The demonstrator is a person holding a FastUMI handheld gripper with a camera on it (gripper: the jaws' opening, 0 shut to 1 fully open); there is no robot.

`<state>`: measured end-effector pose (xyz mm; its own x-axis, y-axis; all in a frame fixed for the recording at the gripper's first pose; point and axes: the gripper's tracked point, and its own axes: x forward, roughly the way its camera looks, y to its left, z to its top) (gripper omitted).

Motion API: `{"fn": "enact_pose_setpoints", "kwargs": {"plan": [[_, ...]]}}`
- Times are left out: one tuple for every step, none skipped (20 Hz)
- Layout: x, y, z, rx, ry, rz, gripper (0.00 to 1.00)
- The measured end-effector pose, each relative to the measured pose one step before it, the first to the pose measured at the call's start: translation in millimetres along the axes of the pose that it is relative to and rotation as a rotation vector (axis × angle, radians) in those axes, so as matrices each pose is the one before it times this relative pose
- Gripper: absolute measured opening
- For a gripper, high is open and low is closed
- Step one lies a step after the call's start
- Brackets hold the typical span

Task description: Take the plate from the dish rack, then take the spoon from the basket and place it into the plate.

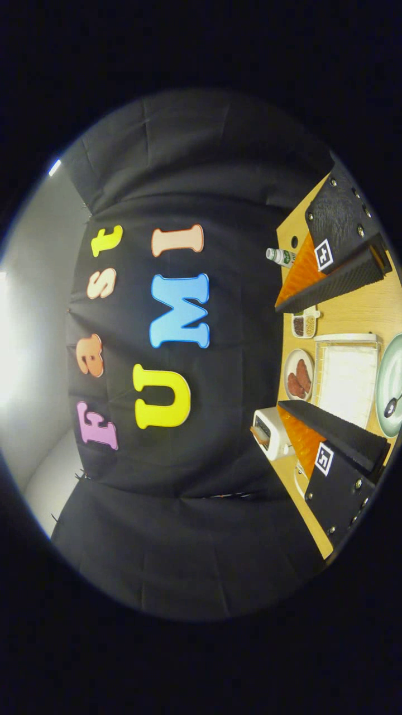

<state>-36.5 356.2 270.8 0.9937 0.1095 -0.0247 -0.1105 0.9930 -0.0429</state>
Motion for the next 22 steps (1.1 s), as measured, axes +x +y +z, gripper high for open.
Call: {"fn": "enact_pose_setpoints", "kwargs": {"plan": [[2.97,-7.16,8.43,-0.00270,-0.01916,-0.01482,0.96],[2.88,-6.99,9.67,0.00161,-0.02144,-0.00592,0.96],[2.44,-4.45,8.94,0.00535,-0.02204,-0.00069,0.96],[1.68,-4.42,9.19,0.00713,-0.02223,0.00509,0.96],[3.94,-3.29,5.24,0.00754,-0.02254,0.01061,0.96],[2.78,-4.23,6.59,0.00648,-0.02561,0.01000,0.96],[2.19,-5.13,6.33,0.00157,-0.02616,0.00613,0.96],[0.84,-6.88,5.75,-0.00477,-0.02910,-0.00215,0.96],[-0.44,-9.85,5.18,-0.00788,-0.02291,-0.01077,0.96],[-0.10,-11.27,1.35,-0.00647,-0.00766,-0.01754,0.95],[-0.50,-8.68,-3.01,-0.00328,0.00284,-0.01043,0.96],[-1.08,-7.18,-1.79,0.00194,0.00536,-0.00636,0.96],[1.88,-7.44,-3.00,0.00106,0.00521,-0.00518,0.95],[-0.49,-7.81,-2.67,-0.00144,0.00748,-0.00667,0.95],[0.22,-7.23,-1.21,-0.00374,0.00303,-0.00525,0.95],[-1.14,-6.04,-1.38,-0.00352,0.00407,0.00064,0.95],[-0.49,-8.07,-3.80,-0.00714,0.00071,-0.00714,0.95],[-0.98,-8.06,-2.74,-0.00796,0.00155,-0.00602,0.96],[-0.36,-6.29,-3.18,-0.00667,0.00271,-0.00682,0.96],[-0.59,-7.48,-2.80,-0.00466,0.00646,-0.01091,0.96],[-2.12,-6.46,-0.97,-0.00027,0.00375,-0.00677,0.96],[-1.88,-4.24,0.58,0.00473,-0.00206,-0.00337,0.95]]}}
